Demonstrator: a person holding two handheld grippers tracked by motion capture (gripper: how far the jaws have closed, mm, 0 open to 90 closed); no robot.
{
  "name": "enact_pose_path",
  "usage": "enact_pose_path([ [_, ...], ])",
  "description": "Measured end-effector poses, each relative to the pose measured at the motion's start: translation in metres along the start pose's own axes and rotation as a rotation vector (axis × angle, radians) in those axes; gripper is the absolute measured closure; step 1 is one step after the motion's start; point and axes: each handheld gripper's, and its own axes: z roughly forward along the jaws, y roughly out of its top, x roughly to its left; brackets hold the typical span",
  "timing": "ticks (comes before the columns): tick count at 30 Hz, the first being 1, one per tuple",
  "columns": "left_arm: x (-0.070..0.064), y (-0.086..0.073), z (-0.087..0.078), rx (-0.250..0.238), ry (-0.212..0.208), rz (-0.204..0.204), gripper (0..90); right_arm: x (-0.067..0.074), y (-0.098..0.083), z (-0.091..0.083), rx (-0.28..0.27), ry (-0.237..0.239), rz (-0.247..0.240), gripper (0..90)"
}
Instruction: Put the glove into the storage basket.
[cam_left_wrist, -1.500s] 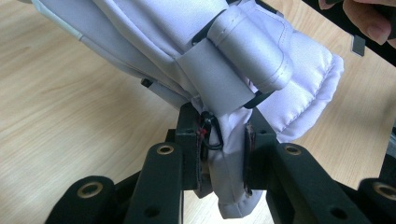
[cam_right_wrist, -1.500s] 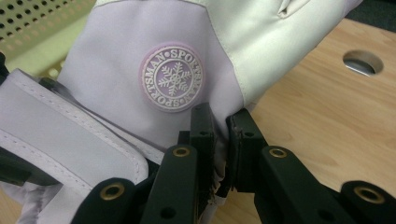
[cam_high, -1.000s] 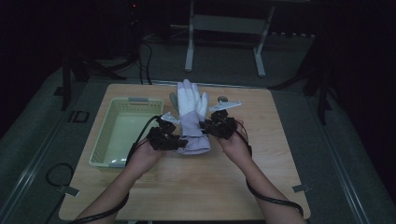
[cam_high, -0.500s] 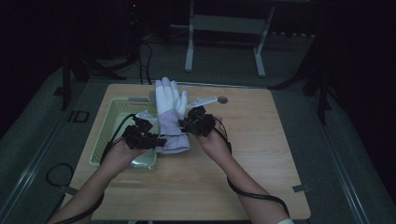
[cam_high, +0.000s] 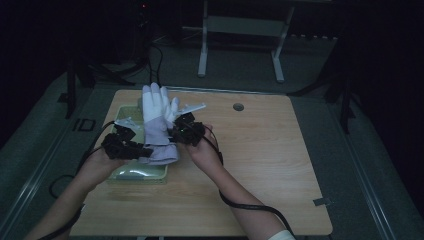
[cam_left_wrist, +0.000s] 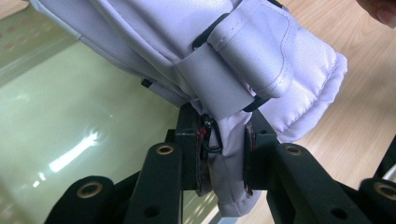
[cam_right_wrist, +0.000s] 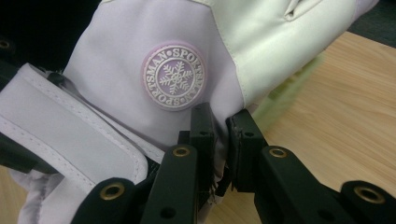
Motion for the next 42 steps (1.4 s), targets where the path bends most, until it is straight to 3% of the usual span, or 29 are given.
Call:
enact_pose_path([
  [11,0.03,-0.03,-0.012,0.049,-0.017,-0.007,72.8,0.03,0.004,0.04,0.035,0.042,-0.008,81.8],
  [17,0.041,-0.039,0.006,0.066,-0.042,-0.031,72.6,0.029,-0.002,0.053,0.08,0.027,0.007,81.8],
  [23,0.047,-0.047,0.026,0.125,-0.053,-0.052,72.1,0.025,-0.015,0.071,0.151,0.026,0.023,81.7],
  [30,0.055,-0.056,0.04,0.174,-0.068,-0.109,71.3,0.026,-0.025,0.091,0.237,0.027,0.025,81.2],
  [36,0.06,-0.061,0.051,0.214,-0.049,-0.148,69.7,0.029,-0.026,0.097,0.283,0.018,0.003,81.1],
  [39,0.06,-0.062,0.052,0.216,-0.045,-0.146,68.7,0.03,-0.025,0.099,0.301,0.016,0.011,78.9],
  [42,0.061,-0.064,0.053,0.222,-0.038,-0.149,63.8,0.029,-0.024,0.1,0.3,0.019,0.011,70.4],
])
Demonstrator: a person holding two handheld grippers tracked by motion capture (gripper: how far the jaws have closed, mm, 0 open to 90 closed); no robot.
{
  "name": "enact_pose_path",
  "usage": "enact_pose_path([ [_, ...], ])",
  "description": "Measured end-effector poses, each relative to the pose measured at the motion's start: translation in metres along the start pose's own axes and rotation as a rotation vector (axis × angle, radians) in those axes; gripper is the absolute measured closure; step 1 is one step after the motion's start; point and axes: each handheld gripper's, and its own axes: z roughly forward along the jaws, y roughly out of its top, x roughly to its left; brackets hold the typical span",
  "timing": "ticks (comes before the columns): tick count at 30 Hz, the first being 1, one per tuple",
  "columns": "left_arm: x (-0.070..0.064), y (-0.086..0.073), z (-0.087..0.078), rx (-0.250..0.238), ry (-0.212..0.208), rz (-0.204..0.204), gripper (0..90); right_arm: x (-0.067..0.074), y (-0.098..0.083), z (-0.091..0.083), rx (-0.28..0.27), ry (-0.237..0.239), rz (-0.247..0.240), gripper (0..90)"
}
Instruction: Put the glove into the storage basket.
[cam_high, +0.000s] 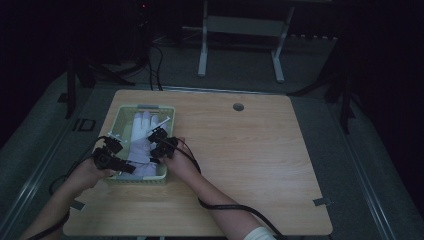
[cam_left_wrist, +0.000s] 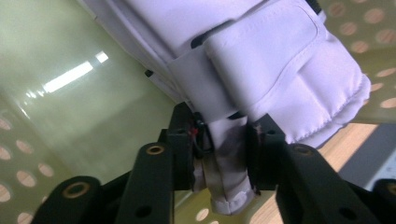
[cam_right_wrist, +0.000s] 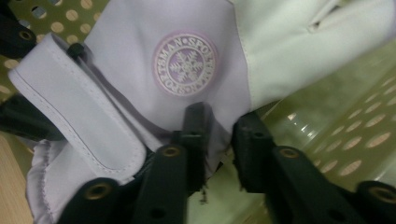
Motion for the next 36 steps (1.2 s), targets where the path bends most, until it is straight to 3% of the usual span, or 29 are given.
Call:
enact_pose_path([
  [2,-0.001,-0.001,-0.001,-0.015,0.001,0.002,58.0,-0.001,0.001,-0.002,-0.016,0.007,0.002,63.1],
  [5,-0.004,-0.003,-0.005,-0.09,0.023,0.009,44.3,-0.004,0.003,-0.01,-0.049,0.005,-0.012,53.5],
  [8,-0.003,-0.004,-0.013,-0.169,-0.007,-0.022,28.9,-0.009,0.005,-0.019,-0.086,0.023,-0.016,43.0],
  [11,-0.008,-0.005,-0.022,-0.232,0.025,-0.008,18.5,-0.011,0.008,-0.028,-0.101,0.035,-0.015,31.8],
  [13,-0.013,-0.006,-0.026,-0.28,0.063,-0.006,13.8,-0.012,0.008,-0.033,-0.098,0.085,-0.043,23.6],
  [17,-0.027,-0.003,-0.028,-0.354,0.057,0.003,2.8,-0.013,0.006,-0.042,-0.127,0.083,-0.082,17.8],
  [25,-0.049,0.006,-0.026,-0.389,0.063,0.02,2.3,-0.017,0.001,-0.058,-0.148,0.087,-0.102,17.1],
  [32,-0.069,0.012,-0.026,-0.441,0.089,0.034,2.3,-0.031,-0.011,-0.074,-0.144,0.082,-0.098,17.6],
  [36,-0.084,0.016,-0.027,-0.469,0.082,0.04,2.7,-0.04,-0.021,-0.086,-0.151,0.069,-0.109,17.6],
])
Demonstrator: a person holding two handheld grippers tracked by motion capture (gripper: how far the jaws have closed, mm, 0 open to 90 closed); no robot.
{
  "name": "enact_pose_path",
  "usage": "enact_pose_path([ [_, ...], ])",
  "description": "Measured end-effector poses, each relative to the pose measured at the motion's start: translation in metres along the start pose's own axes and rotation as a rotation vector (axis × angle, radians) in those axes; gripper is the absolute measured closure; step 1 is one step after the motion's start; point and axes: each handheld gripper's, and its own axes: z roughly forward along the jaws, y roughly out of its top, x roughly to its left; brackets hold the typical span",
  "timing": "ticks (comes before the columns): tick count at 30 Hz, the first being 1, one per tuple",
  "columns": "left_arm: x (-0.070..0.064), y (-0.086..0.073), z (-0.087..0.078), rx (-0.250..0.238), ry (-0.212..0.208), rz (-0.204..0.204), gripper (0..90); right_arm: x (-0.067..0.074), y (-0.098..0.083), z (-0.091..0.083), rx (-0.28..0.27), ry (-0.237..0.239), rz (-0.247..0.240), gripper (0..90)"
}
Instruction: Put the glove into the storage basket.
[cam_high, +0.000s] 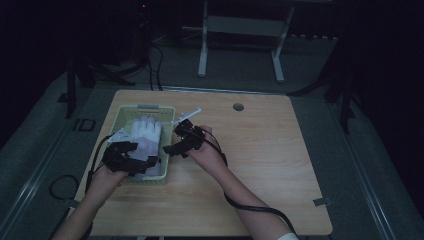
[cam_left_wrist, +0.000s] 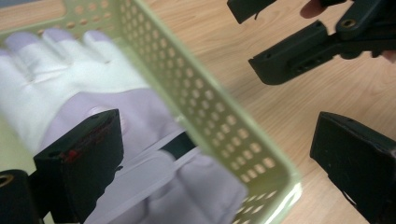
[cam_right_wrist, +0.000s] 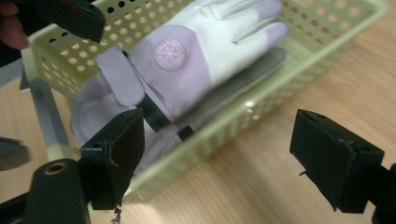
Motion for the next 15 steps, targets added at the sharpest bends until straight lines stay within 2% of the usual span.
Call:
enact_pose_path([
  [5,-0.02,0.004,0.009,0.011,-0.048,0.02,2.7,-0.007,-0.013,-0.013,-0.016,-0.02,-0.029,16.1],
  [8,-0.033,0.006,0.015,0.026,-0.059,0.044,2.7,-0.011,-0.022,-0.018,-0.017,-0.029,-0.042,15.1],
  [12,-0.049,0.008,0.02,0.017,-0.077,0.052,2.7,-0.019,-0.035,-0.022,-0.015,-0.036,-0.037,14.7],
  [15,-0.06,0.009,0.023,0.002,-0.073,0.072,2.7,-0.025,-0.045,-0.026,-0.011,-0.045,-0.034,14.6],
])
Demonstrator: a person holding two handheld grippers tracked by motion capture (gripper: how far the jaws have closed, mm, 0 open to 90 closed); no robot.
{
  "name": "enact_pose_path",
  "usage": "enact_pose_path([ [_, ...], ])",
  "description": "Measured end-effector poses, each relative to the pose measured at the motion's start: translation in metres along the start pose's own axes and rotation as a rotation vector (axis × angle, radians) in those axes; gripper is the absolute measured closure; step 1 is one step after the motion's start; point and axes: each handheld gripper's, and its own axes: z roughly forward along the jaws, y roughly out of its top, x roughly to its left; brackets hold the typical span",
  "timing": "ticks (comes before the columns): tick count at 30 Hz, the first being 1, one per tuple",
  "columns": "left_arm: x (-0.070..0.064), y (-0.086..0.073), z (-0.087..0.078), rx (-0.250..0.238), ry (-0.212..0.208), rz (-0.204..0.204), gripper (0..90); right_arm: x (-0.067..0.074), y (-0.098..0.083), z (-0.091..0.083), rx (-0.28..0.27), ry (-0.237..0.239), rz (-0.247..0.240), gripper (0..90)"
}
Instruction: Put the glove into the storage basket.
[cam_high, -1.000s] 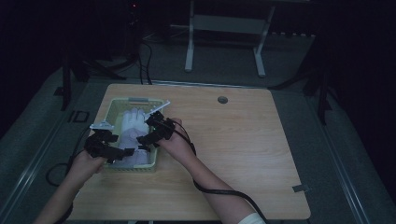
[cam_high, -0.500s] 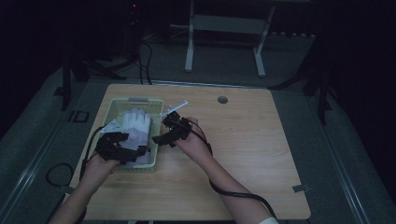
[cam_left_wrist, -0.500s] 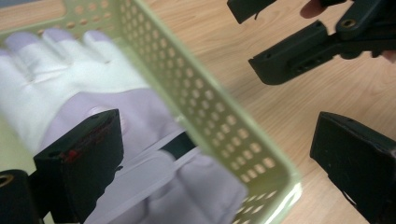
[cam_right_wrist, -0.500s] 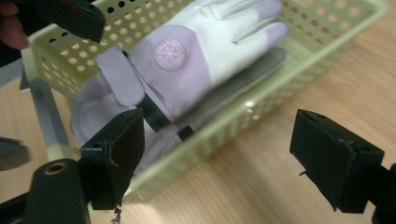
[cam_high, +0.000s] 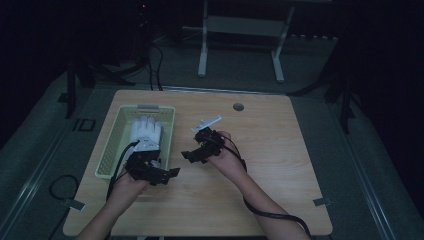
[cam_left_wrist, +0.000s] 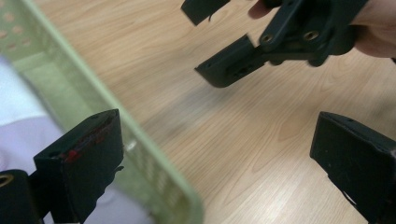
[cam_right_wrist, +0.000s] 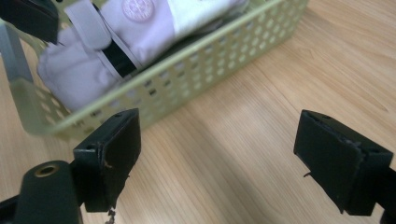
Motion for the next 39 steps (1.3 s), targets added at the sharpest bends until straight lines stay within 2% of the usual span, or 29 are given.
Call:
enact_pose_path([
  [5,-0.019,0.002,0.01,0.001,-0.035,0.021,2.8,-0.008,-0.017,-0.006,-0.007,-0.006,0.001,14.6],
  [9,-0.034,0.004,0.015,-0.03,-0.057,0.032,2.8,-0.014,-0.03,-0.007,0.006,-0.014,-0.013,14.5],
  [17,-0.058,0.004,0.034,-0.001,-0.088,0.09,2.8,-0.025,-0.056,-0.015,0.009,-0.012,0.006,14.5],
  [21,-0.065,0.001,0.044,0.007,-0.111,0.105,2.8,-0.028,-0.067,-0.017,0.014,-0.015,0.013,14.4],
  [27,-0.071,-0.008,0.06,0.026,-0.162,0.098,2.8,-0.033,-0.084,-0.021,0.014,-0.014,0.026,14.3],
  [34,-0.076,-0.015,0.075,0.043,-0.181,0.104,2.8,-0.037,-0.1,-0.025,-0.013,-0.014,0.024,14.3],
  [39,-0.083,-0.021,0.089,0.072,-0.187,0.136,2.8,-0.039,-0.114,-0.027,-0.021,-0.008,0.027,14.0],
])
